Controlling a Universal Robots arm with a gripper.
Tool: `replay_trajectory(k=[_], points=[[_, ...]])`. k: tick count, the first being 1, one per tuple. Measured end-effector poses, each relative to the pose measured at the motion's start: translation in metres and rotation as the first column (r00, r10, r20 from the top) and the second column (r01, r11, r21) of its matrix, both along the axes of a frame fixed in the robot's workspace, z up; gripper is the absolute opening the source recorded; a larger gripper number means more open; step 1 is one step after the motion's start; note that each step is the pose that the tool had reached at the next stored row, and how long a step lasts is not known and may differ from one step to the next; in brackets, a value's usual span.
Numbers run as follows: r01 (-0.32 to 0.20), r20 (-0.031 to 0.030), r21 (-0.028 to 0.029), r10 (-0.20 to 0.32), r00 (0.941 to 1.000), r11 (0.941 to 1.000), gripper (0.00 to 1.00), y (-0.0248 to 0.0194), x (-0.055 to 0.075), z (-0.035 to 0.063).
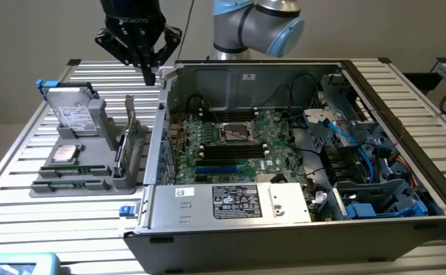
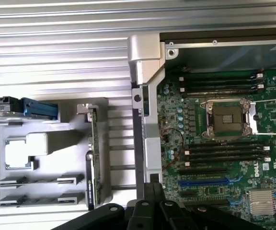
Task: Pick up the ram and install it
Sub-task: 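Reach for the ram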
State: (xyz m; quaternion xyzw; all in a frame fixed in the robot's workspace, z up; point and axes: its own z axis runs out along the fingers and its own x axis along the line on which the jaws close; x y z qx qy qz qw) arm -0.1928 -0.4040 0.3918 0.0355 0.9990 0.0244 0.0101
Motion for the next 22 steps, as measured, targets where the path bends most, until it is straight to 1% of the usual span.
replay_trajectory(k=[10,15,22], points=[[0.000,-0.0001,0.0000,0.000,1.0000,1.0000,0.11,-0.0012,-0.042,-0.0005],[0.000,0.0000,0.0000,0.000,1.0000,1.0000,0.11,-0.0035,-0.059,-0.0011],[0.000,0.0000,0.0000,0.000,1.0000,1.0000,0.11,-0.0080,-0.080,-0.0018]])
